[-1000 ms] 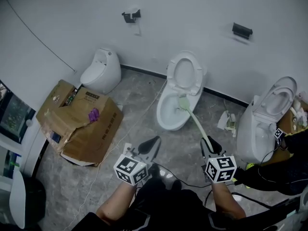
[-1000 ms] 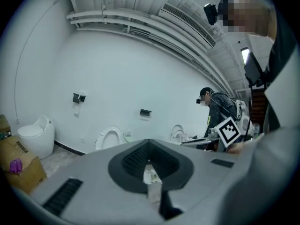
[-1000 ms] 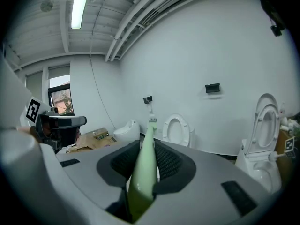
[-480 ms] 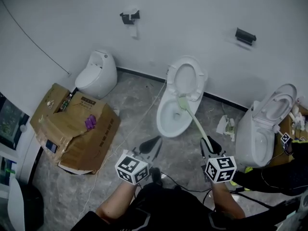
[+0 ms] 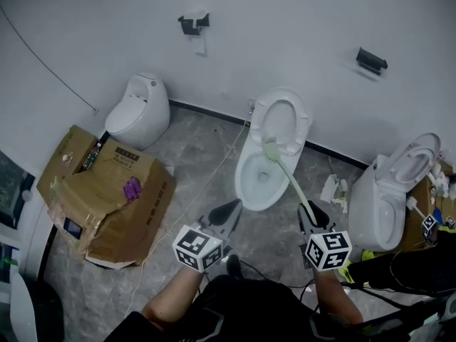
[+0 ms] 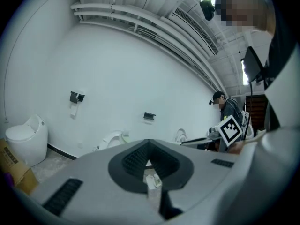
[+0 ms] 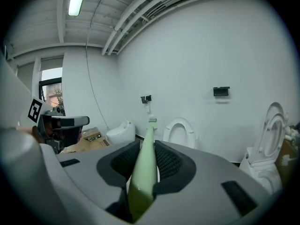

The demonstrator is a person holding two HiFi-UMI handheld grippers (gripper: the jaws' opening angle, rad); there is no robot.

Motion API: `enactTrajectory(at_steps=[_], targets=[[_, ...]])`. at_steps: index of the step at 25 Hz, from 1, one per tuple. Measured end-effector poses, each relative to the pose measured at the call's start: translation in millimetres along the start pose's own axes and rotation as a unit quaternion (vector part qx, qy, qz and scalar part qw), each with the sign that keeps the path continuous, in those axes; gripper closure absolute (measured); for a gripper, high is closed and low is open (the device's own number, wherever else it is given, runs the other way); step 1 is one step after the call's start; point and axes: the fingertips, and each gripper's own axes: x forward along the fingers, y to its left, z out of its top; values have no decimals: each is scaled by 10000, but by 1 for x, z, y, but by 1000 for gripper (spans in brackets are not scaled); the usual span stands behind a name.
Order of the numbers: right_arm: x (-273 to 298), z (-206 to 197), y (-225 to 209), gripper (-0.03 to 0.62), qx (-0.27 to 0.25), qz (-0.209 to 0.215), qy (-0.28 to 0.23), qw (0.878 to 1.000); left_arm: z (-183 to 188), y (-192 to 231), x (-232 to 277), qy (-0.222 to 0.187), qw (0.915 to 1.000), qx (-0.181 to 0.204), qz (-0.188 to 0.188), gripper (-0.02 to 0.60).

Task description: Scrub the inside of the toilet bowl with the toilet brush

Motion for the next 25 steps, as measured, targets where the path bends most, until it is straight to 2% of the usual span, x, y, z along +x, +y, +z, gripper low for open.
enactTrajectory(at_steps=[8, 13, 25], targets=[[25, 8, 7, 488, 51, -186, 56, 9998, 1, 37, 9, 5, 9999, -56, -108, 574], [37, 9, 2, 488, 42, -168, 131, 9998, 2, 42, 17, -12, 9997, -63, -222, 574], [77, 20, -54, 488, -1, 131, 207, 9997, 0, 56, 80, 173, 9994, -116, 264, 574]])
